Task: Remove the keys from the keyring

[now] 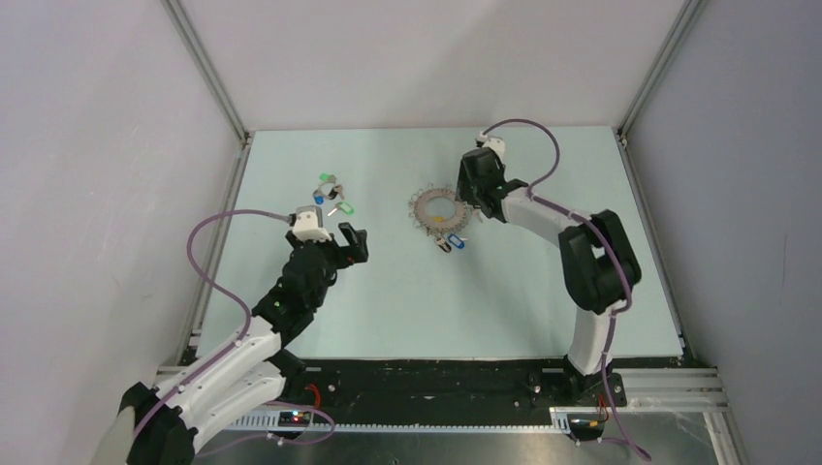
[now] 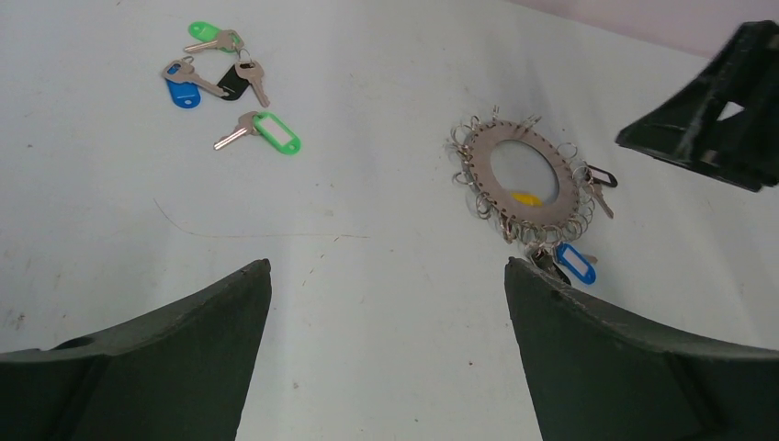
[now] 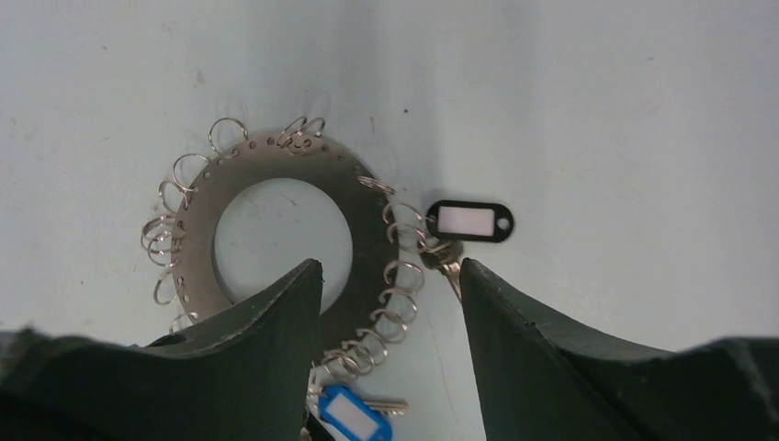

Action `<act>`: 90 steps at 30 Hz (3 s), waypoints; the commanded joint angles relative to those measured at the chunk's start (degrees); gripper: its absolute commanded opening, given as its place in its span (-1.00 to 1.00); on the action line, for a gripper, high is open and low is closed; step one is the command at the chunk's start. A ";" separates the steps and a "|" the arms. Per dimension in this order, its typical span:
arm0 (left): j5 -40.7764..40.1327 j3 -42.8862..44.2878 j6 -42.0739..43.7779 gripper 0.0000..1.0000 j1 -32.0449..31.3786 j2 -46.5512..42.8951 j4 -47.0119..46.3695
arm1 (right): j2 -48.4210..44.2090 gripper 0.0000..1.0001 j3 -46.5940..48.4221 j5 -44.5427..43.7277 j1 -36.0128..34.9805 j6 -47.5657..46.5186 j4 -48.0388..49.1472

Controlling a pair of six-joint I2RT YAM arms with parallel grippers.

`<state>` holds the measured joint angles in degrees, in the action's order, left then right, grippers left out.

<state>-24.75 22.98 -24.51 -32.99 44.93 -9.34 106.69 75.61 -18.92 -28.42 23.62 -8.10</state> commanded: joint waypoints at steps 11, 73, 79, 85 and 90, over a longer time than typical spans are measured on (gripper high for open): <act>0.03 1.76 -0.98 0.99 -0.12 -1.69 -2.52 | 19.38 0.17 22.53 -1.58 -0.52 1.77 -11.66; 21.89 0.83 16.58 0.57 -14.01 11.06 -29.11 | -36.79 -1.00 -8.27 7.54 -9.96 13.42 -2.80; 25.29 1.29 18.54 0.39 -14.26 15.46 -34.82 | -39.65 -1.00 -10.26 6.18 -11.04 14.01 -1.66; 32.42 1.57 22.07 0.26 -14.33 18.97 -38.56 | -42.41 -1.00 -10.85 5.60 -11.78 13.54 -1.42; 31.44 1.13 24.15 0.20 -15.23 18.44 -39.02 | -42.90 -1.00 -11.16 4.47 -11.89 12.99 -1.19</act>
<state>6.07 23.99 -4.29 -47.16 64.14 -43.59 65.71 64.18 -11.94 -39.97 36.45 -14.22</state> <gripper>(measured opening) 0.609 0.010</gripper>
